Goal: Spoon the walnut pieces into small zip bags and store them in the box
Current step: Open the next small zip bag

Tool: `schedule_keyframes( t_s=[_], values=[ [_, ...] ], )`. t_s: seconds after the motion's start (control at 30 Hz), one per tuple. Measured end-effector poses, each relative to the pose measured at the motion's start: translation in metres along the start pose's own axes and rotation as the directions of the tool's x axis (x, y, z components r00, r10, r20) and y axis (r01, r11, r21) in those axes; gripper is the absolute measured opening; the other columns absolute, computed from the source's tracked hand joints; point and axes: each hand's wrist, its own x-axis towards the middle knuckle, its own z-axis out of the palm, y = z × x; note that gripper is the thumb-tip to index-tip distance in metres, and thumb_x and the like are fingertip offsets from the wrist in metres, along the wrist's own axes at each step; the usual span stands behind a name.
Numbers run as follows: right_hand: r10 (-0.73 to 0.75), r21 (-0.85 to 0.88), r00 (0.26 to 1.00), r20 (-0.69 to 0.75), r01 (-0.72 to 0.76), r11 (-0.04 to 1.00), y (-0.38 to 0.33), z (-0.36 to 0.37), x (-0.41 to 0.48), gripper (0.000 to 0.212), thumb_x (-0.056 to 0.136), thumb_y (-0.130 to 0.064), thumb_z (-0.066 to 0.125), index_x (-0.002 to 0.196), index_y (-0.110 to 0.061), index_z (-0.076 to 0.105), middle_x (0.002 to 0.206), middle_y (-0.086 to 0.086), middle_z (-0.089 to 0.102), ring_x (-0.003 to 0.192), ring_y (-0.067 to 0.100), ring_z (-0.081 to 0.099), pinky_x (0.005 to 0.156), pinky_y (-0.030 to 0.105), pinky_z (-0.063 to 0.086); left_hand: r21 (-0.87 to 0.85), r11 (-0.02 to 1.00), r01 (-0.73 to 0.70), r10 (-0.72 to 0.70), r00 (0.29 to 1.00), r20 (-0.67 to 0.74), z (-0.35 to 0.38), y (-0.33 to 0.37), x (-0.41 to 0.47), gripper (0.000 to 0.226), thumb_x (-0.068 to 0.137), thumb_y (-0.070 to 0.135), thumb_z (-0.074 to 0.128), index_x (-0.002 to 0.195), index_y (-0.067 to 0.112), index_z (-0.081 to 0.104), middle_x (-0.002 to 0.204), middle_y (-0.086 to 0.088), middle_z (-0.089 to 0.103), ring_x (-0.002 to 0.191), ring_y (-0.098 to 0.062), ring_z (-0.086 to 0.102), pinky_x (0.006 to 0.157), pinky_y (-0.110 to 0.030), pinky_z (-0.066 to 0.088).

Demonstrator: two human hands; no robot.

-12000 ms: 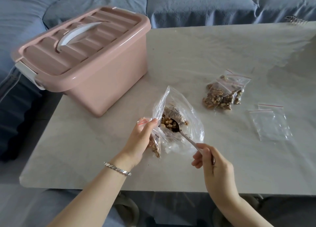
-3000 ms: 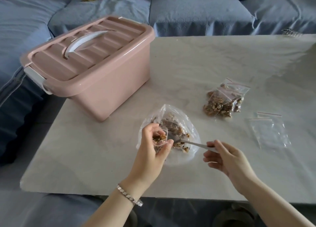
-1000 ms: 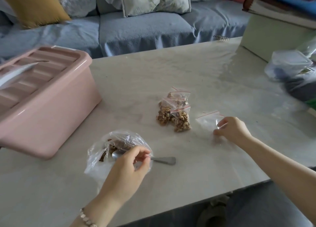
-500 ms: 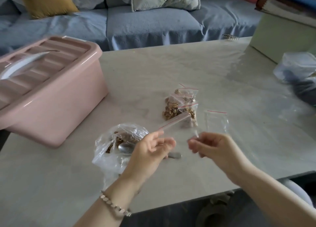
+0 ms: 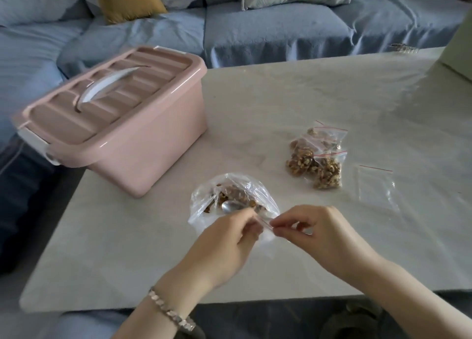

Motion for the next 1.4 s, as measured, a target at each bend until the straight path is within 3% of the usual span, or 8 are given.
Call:
schedule_keyframes(
  t_s=[0.07,0.1,0.2,0.33,0.53,0.77,1.2,1.4],
  values=[
    [0.081,0.154,0.996,-0.04,-0.074,0.985,0.0,0.006,0.001,0.026,0.077,-0.01,0.071,0.072,-0.036,0.069,0.068,-0.021,0.069,0.066,-0.003,0.062,0.065,0.009,0.048,0.04,0.999,-0.036,0.041,0.99,-0.135,0.003,-0.003,-0.001,0.003,0.092,0.029,0.051,0.094,0.031,0.053,0.093,0.016,0.058,0.091,0.001,0.054,0.079,-0.015,0.042],
    [0.126,0.237,0.99,-0.058,-0.109,0.965,0.001,0.009,0.002,0.029,0.075,-0.005,0.072,0.069,-0.033,0.068,0.068,-0.014,0.07,0.06,-0.001,0.062,0.063,0.01,0.049,0.073,0.996,-0.045,0.062,0.965,-0.256,0.006,-0.004,-0.002,0.013,0.089,0.024,0.058,0.1,0.029,0.053,0.097,0.016,0.054,0.095,0.002,0.05,0.081,-0.009,0.038],
    [0.279,0.457,0.954,-0.108,-0.201,0.866,0.001,0.014,0.003,0.022,0.072,0.002,0.073,0.071,-0.02,0.069,0.06,0.0,0.071,0.053,0.005,0.062,0.059,0.014,0.05,0.096,0.992,-0.08,0.12,0.819,-0.561,0.012,-0.004,0.0,0.021,0.08,0.016,0.069,0.095,0.021,0.056,0.088,0.017,0.049,0.087,0.002,0.046,0.079,-0.003,0.035],
    [0.376,0.545,0.918,-0.123,-0.254,0.799,-0.002,0.018,0.005,0.016,0.066,-0.001,0.078,0.071,-0.012,0.067,0.057,0.002,0.07,0.05,0.006,0.062,0.055,0.015,0.049,-0.146,0.988,-0.044,-0.013,0.93,-0.366,0.017,0.012,-0.001,0.016,0.082,0.021,0.068,0.068,0.021,0.06,0.066,0.008,0.062,0.063,-0.001,0.055,0.058,-0.008,0.039],
    [0.356,0.532,0.923,-0.149,-0.229,0.815,-0.008,0.016,0.0,0.022,0.063,-0.003,0.08,0.061,-0.01,0.059,0.055,0.001,0.068,0.049,0.007,0.059,0.052,0.016,0.046,-0.377,0.92,0.105,-0.204,0.951,-0.233,0.02,0.015,0.002,0.022,0.085,0.027,0.064,0.07,0.011,0.066,0.061,0.0,0.068,0.063,-0.018,0.067,0.067,-0.042,0.056],
    [0.295,0.474,0.954,-0.043,-0.24,0.847,-0.013,0.003,-0.002,0.018,0.06,-0.006,0.081,0.062,-0.009,0.063,0.061,0.006,0.071,0.053,0.01,0.063,0.055,0.019,0.05,-0.487,0.863,0.133,-0.191,0.979,-0.071,0.01,0.019,0.002,0.02,0.088,0.013,0.057,0.072,0.007,0.067,0.062,0.0,0.068,0.064,-0.014,0.066,0.058,-0.024,0.053],
    [0.229,0.419,0.961,0.156,-0.275,0.865,-0.012,-0.007,-0.003,0.017,0.062,-0.001,0.079,0.074,-0.007,0.069,0.066,0.005,0.072,0.058,0.013,0.068,0.058,0.016,0.054,-0.466,0.881,0.078,-0.047,0.996,0.078,0.011,0.023,0.0,0.022,0.093,0.014,0.052,0.075,0.006,0.061,0.063,0.002,0.061,0.061,-0.008,0.06,0.06,-0.024,0.051],
    [0.239,0.581,0.947,0.215,-0.321,0.748,-0.008,-0.007,-0.001,0.017,0.046,-0.016,0.079,0.058,-0.016,0.068,0.064,0.007,0.071,0.058,0.014,0.067,0.058,0.017,0.053,-0.548,0.836,0.022,0.03,0.996,0.086,0.01,0.02,-0.001,0.021,0.086,0.023,0.048,0.069,0.018,0.059,0.063,0.008,0.058,0.065,-0.008,0.058,0.062,-0.023,0.05]
  ],
)
